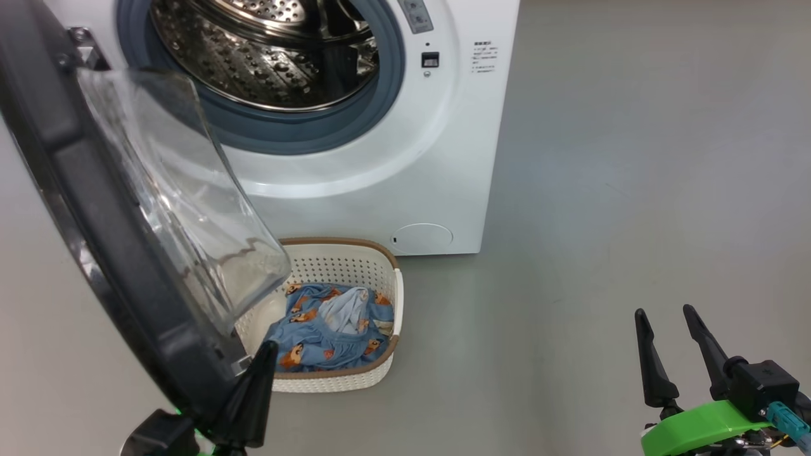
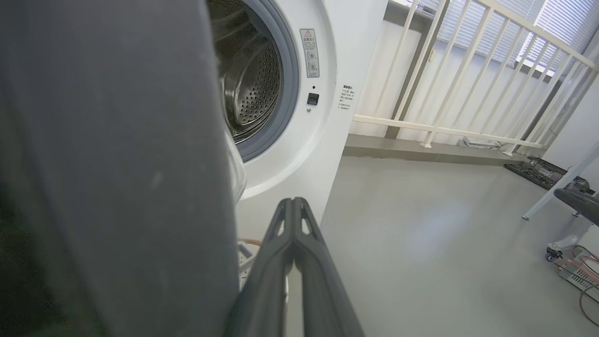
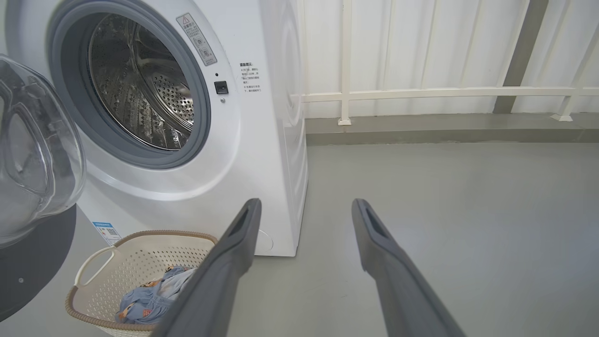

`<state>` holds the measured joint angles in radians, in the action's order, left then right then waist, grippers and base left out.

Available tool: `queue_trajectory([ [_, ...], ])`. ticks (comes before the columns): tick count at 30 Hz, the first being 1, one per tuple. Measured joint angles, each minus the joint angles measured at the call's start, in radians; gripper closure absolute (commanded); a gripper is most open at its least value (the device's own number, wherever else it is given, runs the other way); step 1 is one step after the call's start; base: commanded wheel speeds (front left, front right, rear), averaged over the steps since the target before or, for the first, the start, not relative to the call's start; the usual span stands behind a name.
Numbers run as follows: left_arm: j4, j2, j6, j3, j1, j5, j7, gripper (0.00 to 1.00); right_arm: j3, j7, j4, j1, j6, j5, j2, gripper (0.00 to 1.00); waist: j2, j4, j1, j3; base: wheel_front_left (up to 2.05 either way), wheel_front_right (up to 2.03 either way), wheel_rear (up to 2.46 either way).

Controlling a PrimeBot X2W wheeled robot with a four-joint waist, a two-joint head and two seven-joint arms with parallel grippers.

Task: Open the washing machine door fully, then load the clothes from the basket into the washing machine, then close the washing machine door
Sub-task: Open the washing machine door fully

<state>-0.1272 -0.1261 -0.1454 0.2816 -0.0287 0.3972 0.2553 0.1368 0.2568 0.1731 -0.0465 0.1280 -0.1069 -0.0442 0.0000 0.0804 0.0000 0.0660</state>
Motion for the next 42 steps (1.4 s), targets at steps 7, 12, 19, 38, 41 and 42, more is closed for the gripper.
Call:
queue_trajectory([
  [7, 0.033, -0.003, 0.000, -0.046, 0.044, -0.017, 0.000, 1.00, 0.005, 0.000, 0.000, 0.000, 0.000, 0.000, 0.000, 0.00, 0.0000, 0.026, 0.0000, 0.003, 0.00, 0.00, 0.00],
  [12, 0.033, 0.005, 0.000, -0.113, 0.072, -0.038, 0.000, 1.00, 0.007, 0.000, 0.000, 0.000, 0.000, 0.000, 0.000, 0.00, 0.0000, 0.048, 0.0001, 0.004, 0.00, 0.00, 0.00],
  [19, 0.019, 0.029, 0.001, -0.215, 0.085, -0.063, 0.000, 1.00, 0.008, 0.000, 0.000, 0.000, 0.000, 0.000, 0.000, 0.00, 0.0000, 0.085, 0.0000, -0.002, 0.00, 0.00, 0.00],
  [38, -0.108, 0.055, 0.056, -0.503, 0.032, -0.042, 0.001, 1.00, 0.005, 0.000, 0.007, 0.000, 0.000, 0.000, 0.000, 0.00, 0.0000, 0.117, 0.0000, 0.003, 0.00, 0.00, 0.00],
  [41, -0.134, 0.040, 0.063, -0.524, 0.007, -0.032, 0.001, 1.00, 0.005, 0.000, 0.006, 0.000, 0.000, 0.000, 0.000, 0.00, 0.0000, 0.109, 0.0001, 0.012, 0.00, 0.00, 0.00],
  [42, -0.142, 0.035, 0.066, -0.533, -0.003, -0.031, 0.001, 1.00, 0.005, 0.000, 0.006, 0.000, 0.000, 0.000, 0.000, 0.00, 0.0000, 0.107, 0.0000, 0.016, 0.00, 0.00, 0.00],
])
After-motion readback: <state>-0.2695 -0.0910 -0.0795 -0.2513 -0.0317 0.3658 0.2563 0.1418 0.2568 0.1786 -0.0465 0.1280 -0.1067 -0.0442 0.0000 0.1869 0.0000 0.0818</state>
